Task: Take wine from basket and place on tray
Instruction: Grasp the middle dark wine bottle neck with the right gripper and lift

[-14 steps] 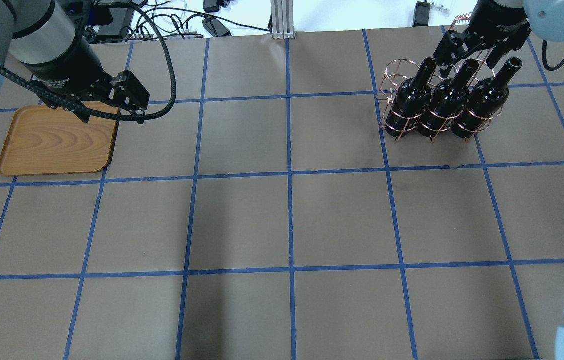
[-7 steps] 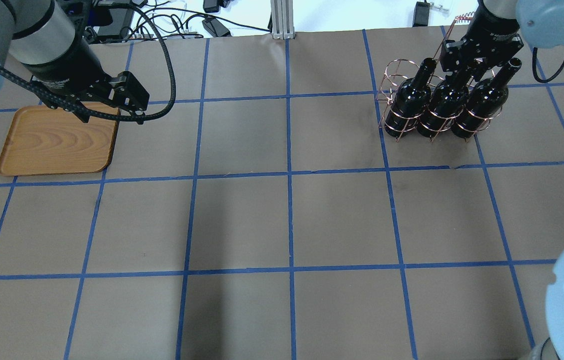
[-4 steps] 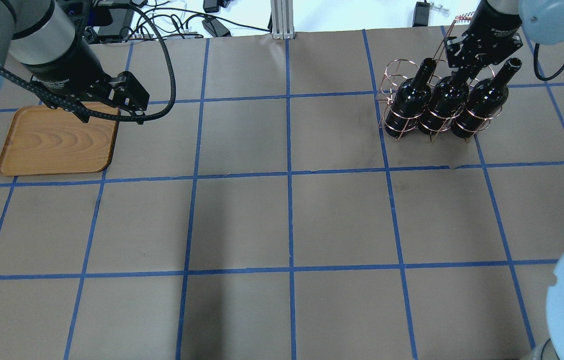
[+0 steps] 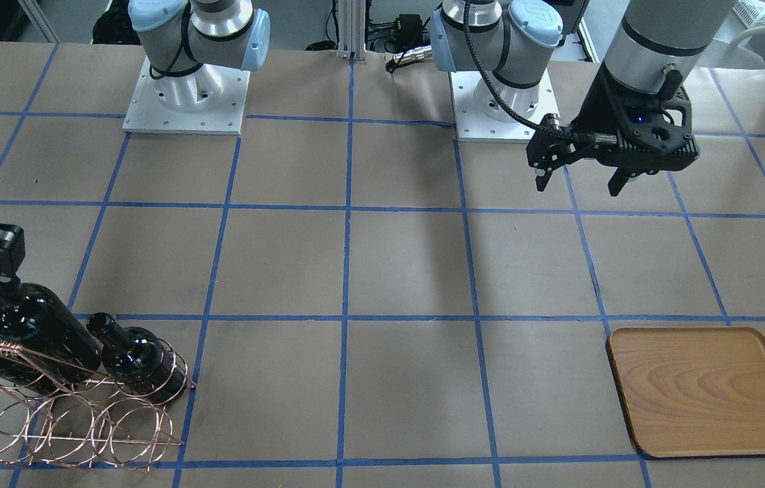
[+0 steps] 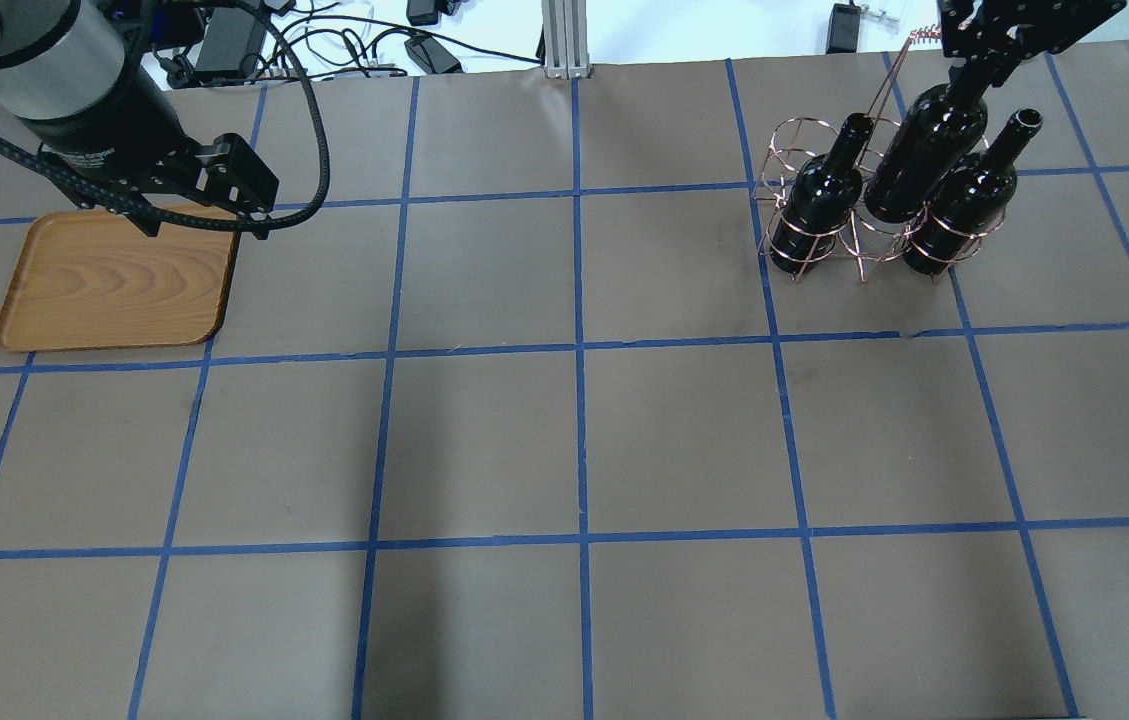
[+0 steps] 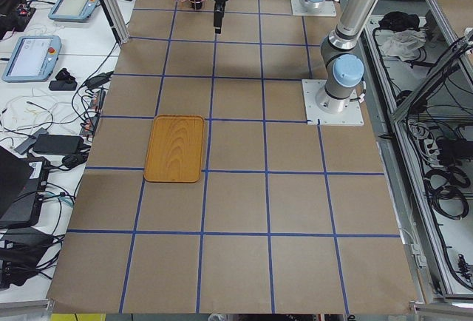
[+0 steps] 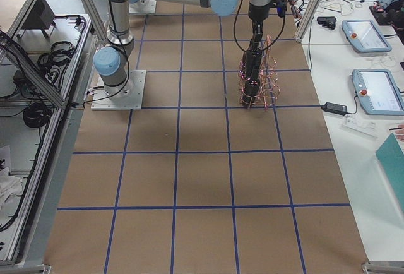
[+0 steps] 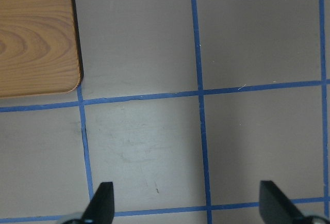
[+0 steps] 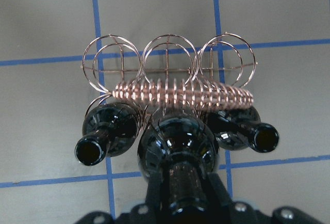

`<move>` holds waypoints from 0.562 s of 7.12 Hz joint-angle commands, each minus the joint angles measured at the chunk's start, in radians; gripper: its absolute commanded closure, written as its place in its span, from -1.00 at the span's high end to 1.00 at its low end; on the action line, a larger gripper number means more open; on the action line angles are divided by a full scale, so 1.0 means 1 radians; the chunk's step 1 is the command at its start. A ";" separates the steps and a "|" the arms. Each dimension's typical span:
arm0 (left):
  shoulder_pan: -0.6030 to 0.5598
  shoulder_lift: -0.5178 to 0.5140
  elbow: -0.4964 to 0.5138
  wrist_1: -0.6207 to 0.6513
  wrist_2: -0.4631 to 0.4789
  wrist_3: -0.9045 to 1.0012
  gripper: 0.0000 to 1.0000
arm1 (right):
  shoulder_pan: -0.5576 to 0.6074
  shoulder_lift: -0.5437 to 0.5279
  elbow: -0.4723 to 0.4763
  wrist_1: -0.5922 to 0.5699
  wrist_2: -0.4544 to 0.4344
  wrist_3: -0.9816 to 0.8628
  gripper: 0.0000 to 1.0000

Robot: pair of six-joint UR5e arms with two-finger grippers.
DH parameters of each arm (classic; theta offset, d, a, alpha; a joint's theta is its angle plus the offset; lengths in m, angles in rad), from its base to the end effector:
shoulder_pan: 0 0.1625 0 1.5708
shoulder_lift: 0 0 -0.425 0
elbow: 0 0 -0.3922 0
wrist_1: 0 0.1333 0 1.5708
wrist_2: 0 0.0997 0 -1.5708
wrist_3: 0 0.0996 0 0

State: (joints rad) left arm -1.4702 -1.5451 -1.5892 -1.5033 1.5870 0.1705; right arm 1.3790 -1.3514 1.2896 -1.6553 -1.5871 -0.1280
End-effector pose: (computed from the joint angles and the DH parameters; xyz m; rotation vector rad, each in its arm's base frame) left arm -0.0820 -0.4989 0.4984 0.1078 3.1116 -0.1120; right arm 0.0154 -0.6113 0.5175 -0.1005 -3.0928 0.2199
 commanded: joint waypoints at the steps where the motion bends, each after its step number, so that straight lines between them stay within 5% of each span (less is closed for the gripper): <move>1: 0.057 0.000 0.006 -0.002 -0.002 0.032 1.00 | 0.003 -0.119 -0.013 0.163 -0.002 0.060 -0.63; 4: 0.137 0.000 0.006 -0.003 -0.005 0.052 1.00 | 0.199 -0.129 0.063 0.188 0.002 0.369 -0.70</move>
State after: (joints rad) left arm -1.3763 -1.5442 -1.5823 -1.5062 1.5852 0.2077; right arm 1.4878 -1.4798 1.3184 -1.4565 -1.5854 0.1043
